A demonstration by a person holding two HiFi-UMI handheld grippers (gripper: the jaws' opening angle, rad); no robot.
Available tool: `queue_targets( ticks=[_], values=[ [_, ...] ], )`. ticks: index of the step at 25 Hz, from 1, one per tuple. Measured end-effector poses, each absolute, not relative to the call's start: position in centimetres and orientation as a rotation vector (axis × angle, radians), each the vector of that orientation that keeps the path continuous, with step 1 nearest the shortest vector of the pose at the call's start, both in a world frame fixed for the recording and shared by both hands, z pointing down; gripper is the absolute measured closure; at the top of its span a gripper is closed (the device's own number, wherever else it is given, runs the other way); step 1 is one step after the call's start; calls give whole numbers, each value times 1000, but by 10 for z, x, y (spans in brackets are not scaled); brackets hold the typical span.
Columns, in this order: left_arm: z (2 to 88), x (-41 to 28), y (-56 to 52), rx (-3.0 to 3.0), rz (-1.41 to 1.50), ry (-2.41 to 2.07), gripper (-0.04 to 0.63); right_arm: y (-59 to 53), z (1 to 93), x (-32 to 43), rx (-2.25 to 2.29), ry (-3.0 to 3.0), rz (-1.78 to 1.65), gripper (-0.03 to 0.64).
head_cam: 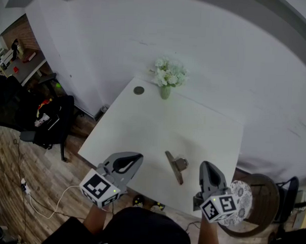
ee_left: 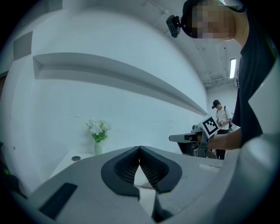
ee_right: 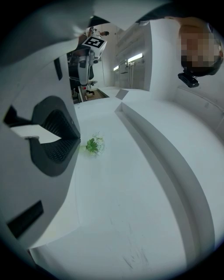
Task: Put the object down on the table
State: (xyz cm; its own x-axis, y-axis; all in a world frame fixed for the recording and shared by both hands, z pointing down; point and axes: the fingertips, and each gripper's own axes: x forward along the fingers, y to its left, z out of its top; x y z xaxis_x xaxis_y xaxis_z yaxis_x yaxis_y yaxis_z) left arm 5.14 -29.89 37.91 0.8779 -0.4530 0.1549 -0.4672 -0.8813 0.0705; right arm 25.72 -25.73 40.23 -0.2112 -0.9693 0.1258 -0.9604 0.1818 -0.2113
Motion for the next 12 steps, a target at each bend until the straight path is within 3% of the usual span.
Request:
queue_targets(
  ticks=[12],
  values=[
    [381,50,-296,2917,216,-734,595,-256,400,256,-1935,2382,-373,620]
  ],
)
